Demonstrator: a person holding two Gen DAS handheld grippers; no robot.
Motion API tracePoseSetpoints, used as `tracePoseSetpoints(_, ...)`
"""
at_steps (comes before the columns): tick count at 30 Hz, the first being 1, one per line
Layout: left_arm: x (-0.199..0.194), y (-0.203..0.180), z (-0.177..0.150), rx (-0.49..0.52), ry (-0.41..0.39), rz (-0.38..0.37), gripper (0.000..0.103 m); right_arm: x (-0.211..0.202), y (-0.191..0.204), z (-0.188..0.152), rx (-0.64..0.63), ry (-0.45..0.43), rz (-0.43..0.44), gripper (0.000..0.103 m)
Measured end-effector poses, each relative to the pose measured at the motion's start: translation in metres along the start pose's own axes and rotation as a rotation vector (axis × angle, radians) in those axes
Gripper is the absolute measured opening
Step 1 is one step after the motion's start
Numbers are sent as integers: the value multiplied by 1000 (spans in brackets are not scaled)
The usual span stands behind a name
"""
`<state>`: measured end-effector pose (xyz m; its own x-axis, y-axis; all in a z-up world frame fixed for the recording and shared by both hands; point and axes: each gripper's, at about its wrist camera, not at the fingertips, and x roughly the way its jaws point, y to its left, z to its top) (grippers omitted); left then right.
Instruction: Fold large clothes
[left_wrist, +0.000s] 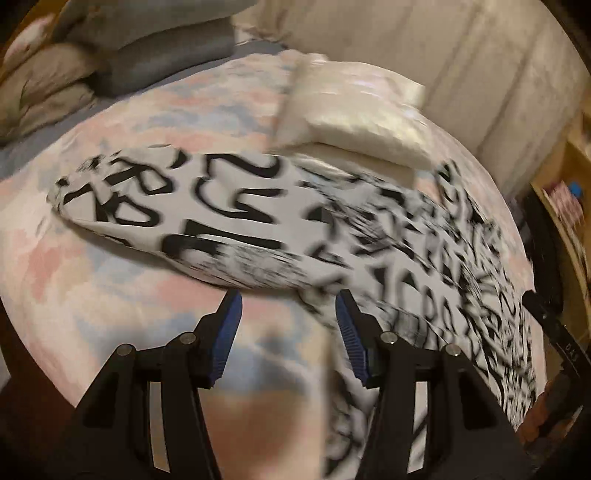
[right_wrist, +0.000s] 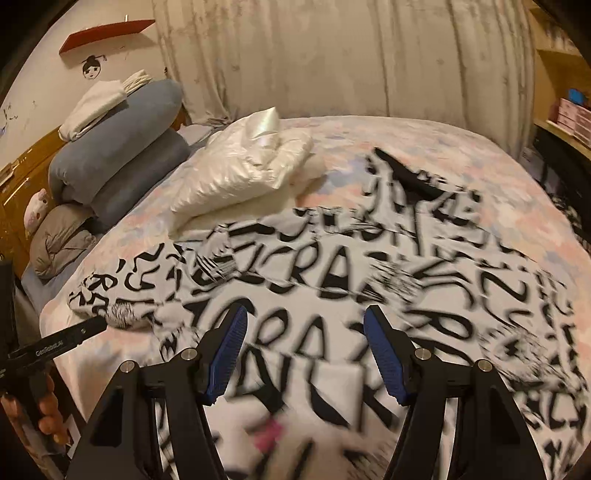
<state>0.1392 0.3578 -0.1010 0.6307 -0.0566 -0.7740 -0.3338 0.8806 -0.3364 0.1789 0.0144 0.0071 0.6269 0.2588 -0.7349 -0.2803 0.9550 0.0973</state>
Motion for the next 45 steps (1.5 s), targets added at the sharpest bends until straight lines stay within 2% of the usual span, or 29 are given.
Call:
tracePoseSetpoints(6, 37, 91, 16, -223, 36, -27, 53, 84, 56, 25, -44, 71, 70, 66)
tracePoseSetpoints(13, 63, 153, 23, -383, -4, -99, 56, 168, 116, 26, -103, 168, 124, 60)
tracePoseSetpoints(17, 69, 173, 37, -446, -63, -89, 56, 189, 130, 14, -127, 205, 141, 60)
tracePoseSetpoints(19, 70, 181, 43, -483, -72, -117, 56, 193, 128, 10, -124, 219, 145, 60)
tracePoseSetpoints(22, 72, 187, 50, -491, -100, -84, 56, 196, 123, 6, -105, 233, 145, 60)
tracePoseSetpoints(23, 73, 187, 51, -494, -102, -72, 50, 198, 120, 6, -94, 240, 145, 60)
tracePoseSetpoints(25, 71, 184, 53, -484, -120, 20, 10, 198, 116, 4, -75, 249, 147, 60)
tracePoseSetpoints(26, 68, 179, 54, -462, -120, 61, 7, 197, 110, 4, -64, 253, 149, 60)
tracePoseSetpoints(30, 40, 146, 64, -366, -195, 136, 3, 178, 94, 1, -25, 236, 159, 60)
tracePoseSetpoints(33, 6, 89, 78, -218, -282, 176, 2, 155, 75, 3, 12, 202, 161, 60)
tracePoseSetpoints(35, -16, 52, 85, -131, -325, 174, 2, 140, 61, 5, 36, 177, 161, 60)
tracePoseSetpoints(37, -37, 8, 90, -41, -367, 151, 2, 121, 41, 9, 60, 146, 153, 60)
tracePoseSetpoints(39, -58, -51, 91, 67, -399, 105, 2, 97, 21, 8, 86, 106, 138, 60)
tracePoseSetpoints(42, -75, -120, 85, 174, -407, 22, 2, 57, -20, 5, 138, 36, 101, 60)
tracePoseSetpoints(45, -69, -207, 62, 309, -371, -59, 2, 11, -68, -1, 190, -22, 48, 60)
